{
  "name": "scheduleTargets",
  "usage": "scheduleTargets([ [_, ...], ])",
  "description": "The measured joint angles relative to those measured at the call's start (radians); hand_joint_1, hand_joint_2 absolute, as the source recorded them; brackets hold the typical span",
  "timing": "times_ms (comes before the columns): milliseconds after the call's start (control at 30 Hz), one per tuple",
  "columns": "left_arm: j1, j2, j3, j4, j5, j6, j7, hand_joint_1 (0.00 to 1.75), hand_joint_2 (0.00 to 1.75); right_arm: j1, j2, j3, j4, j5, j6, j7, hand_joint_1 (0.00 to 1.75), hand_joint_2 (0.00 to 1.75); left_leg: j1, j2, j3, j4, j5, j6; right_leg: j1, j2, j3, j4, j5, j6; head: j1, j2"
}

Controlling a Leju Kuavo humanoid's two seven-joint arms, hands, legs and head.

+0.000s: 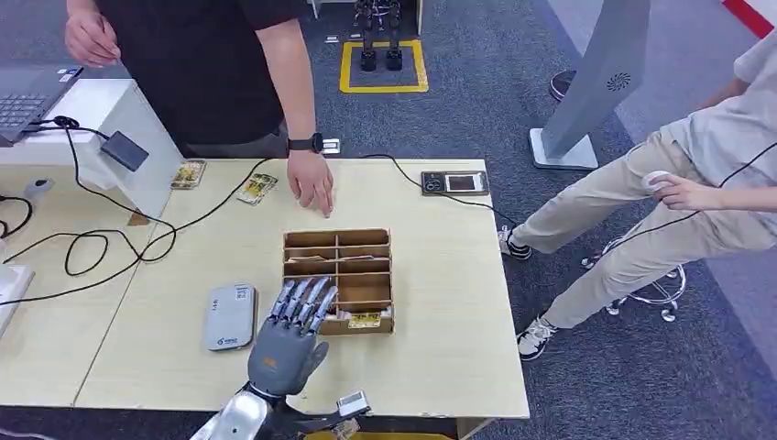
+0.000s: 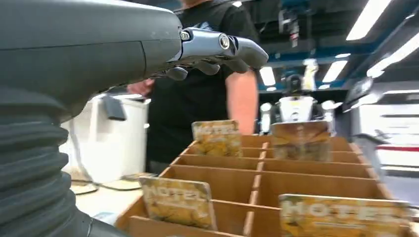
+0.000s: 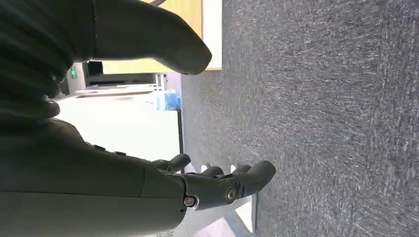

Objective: Pass the card to the sensor for recognition and then transmit it.

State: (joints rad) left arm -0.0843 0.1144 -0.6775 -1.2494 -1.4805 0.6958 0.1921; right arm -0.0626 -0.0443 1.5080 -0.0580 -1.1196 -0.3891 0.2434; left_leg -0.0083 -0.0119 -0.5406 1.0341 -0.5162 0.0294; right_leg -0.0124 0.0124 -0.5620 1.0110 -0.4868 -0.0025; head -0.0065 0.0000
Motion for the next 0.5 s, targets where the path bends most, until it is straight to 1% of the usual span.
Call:
scheduleTargets([
  [167, -0.012, 0.002, 0.000, 0.033, 0.000, 0.000, 0.155, 0.00, 1.75, 0.000, 0.000, 0.000, 0.000, -0.008, -0.004, 0.003, 0.00, 1.75, 0.000, 0.000, 0.000, 0.000, 0.000, 0.000, 0.000, 0.000, 0.000, 0.000, 0.000, 0.000, 0.000, 0.000],
  [233, -0.019, 0.002, 0.000, 0.049, 0.000, 0.000, 0.199, 0.00, 1.75, 0.000, 0.000, 0.000, 0.000, -0.010, -0.004, 0.003, 0.00, 1.75, 0.000, 0.000, 0.000, 0.000, 0.000, 0.000, 0.000, 0.000, 0.000, 0.000, 0.000, 0.000, 0.000, 0.000],
  [367, -0.026, 0.002, 0.000, 0.067, 0.000, 0.000, 0.245, 0.00, 1.75, 0.000, 0.000, 0.000, 0.000, -0.013, -0.004, 0.007, 0.00, 1.75, 0.000, 0.000, 0.000, 0.000, 0.000, 0.000, 0.000, 0.000, 0.000, 0.000, 0.000, 0.000, 0.000, 0.000],
  [500, -0.029, 0.002, 0.000, 0.075, 0.000, 0.000, 0.262, 0.00, 1.75, 0.000, 0.000, 0.000, 0.000, -0.016, -0.004, 0.008, 0.00, 1.75, 0.000, 0.000, 0.000, 0.000, 0.000, 0.000, 0.000, 0.000, 0.000, 0.000, 0.000, 0.000, 0.000, 0.000],
])
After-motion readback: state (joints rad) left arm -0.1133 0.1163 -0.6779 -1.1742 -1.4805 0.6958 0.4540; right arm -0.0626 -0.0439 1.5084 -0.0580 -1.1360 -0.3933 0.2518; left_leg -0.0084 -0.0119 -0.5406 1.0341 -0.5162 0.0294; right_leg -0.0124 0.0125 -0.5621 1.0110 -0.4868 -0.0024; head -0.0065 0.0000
